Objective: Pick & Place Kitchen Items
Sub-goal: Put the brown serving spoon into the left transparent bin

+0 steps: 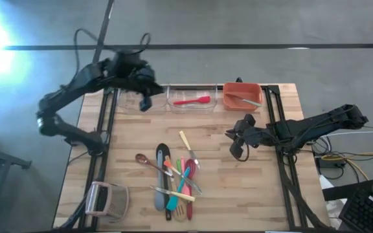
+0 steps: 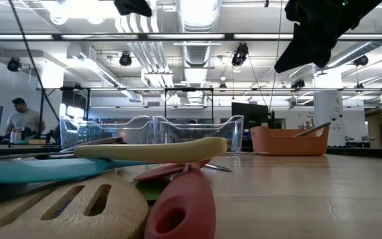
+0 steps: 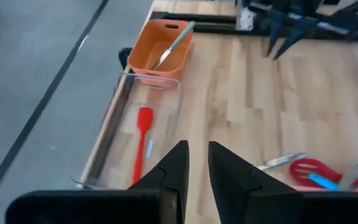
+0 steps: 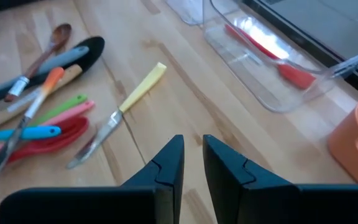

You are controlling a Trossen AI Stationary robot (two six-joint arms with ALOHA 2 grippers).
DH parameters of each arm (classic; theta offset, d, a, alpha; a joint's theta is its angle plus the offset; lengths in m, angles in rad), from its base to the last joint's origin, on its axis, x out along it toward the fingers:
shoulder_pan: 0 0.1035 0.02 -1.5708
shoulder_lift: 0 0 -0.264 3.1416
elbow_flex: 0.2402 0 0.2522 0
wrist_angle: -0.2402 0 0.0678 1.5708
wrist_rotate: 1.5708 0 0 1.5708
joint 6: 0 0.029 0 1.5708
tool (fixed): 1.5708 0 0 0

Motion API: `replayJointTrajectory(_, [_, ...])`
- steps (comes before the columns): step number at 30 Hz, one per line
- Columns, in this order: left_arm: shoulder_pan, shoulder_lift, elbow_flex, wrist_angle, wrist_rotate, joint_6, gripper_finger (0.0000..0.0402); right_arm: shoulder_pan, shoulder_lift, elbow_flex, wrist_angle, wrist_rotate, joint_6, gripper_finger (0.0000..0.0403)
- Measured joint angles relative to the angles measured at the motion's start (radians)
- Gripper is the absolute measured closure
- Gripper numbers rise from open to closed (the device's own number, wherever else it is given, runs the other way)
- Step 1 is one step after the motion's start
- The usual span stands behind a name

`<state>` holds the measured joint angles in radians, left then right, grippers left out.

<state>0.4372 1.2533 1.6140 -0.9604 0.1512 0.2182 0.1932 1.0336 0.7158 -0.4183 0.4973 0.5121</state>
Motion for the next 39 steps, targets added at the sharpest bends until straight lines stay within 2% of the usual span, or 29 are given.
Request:
replayJointTrajectory(11, [-0.062,-0.366,-0.427,0.234,0.003,-0.190,0.0349,0.000,0.000,0.016,0.058,0.000,-0.026,0.0351])
replayJointTrajectory(20, [-0.092,-0.572,-0.718,0.429,0.011,-0.324,0.0349,0.000,0.002,0.089,0.073,0.000,-0.121,0.0351])
replayJointTrajectory(27, [-0.106,-0.657,-0.875,0.492,0.063,-0.391,0.0349,0.000,0.002,0.134,0.094,-0.002,-0.131,0.0351])
replayJointTrajectory(31, [-0.117,-0.682,-0.920,0.497,0.146,-0.395,0.0349,0.000,0.002,0.147,0.096,-0.003,-0.132,0.0351])
replayJointTrajectory(35, [-0.148,-0.670,-0.940,0.498,0.271,-0.332,0.0349,0.000,0.002,0.147,0.095,-0.003,-0.135,0.0351])
replayJointTrajectory(39, [-0.187,-0.625,-0.947,0.486,0.302,-0.302,0.0348,0.000,0.002,0.147,0.095,-0.003,-0.162,0.0351])
